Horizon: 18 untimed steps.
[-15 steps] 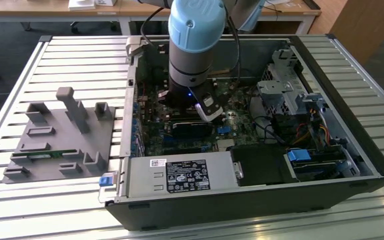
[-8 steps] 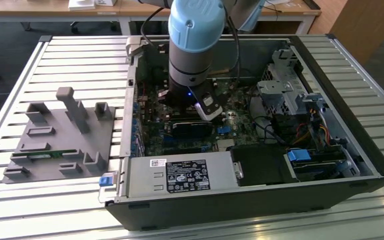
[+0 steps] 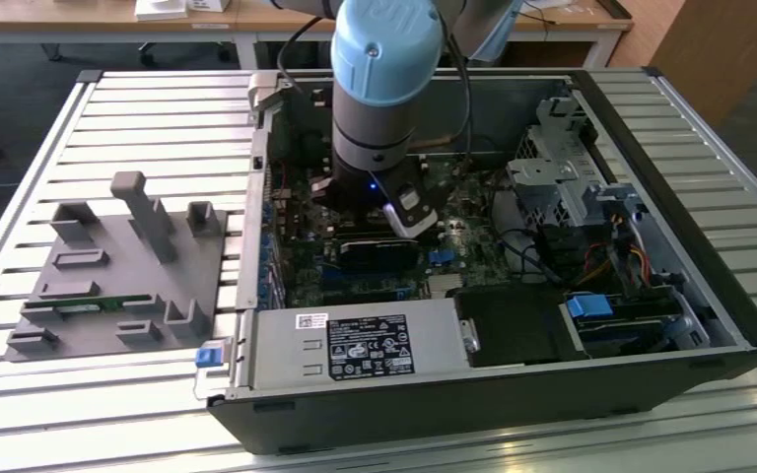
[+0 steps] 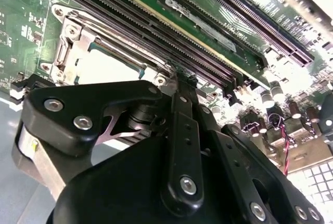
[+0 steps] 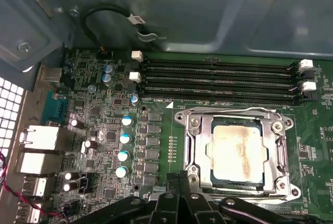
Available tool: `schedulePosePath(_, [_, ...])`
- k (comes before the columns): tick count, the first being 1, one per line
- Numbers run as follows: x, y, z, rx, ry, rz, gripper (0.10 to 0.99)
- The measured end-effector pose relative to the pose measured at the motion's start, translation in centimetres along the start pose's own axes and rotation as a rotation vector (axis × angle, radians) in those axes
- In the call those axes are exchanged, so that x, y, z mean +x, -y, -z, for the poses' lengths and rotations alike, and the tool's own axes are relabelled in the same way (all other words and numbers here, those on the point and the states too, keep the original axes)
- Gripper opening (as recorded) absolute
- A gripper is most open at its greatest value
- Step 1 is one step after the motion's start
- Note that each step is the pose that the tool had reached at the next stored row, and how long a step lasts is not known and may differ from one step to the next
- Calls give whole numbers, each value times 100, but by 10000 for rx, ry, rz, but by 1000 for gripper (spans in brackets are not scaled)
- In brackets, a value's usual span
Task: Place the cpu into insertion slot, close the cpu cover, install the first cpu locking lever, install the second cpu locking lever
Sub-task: 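Install the second cpu locking lever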
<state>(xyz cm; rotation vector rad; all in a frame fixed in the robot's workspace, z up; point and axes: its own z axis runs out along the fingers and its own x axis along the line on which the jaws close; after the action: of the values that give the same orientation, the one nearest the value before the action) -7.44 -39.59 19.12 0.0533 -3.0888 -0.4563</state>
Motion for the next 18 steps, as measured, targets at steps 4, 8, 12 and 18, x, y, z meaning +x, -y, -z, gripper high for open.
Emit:
schedulePosePath(4, [4, 5, -16, -1, 2, -1, 106])
schedulePosePath(8, [8, -4, 9, -9, 2, 0, 106])
schedulePosePath(12, [9, -29, 81, -8, 2, -1, 106])
schedulePosePath(18, [9, -86, 173, -5, 4, -5, 106])
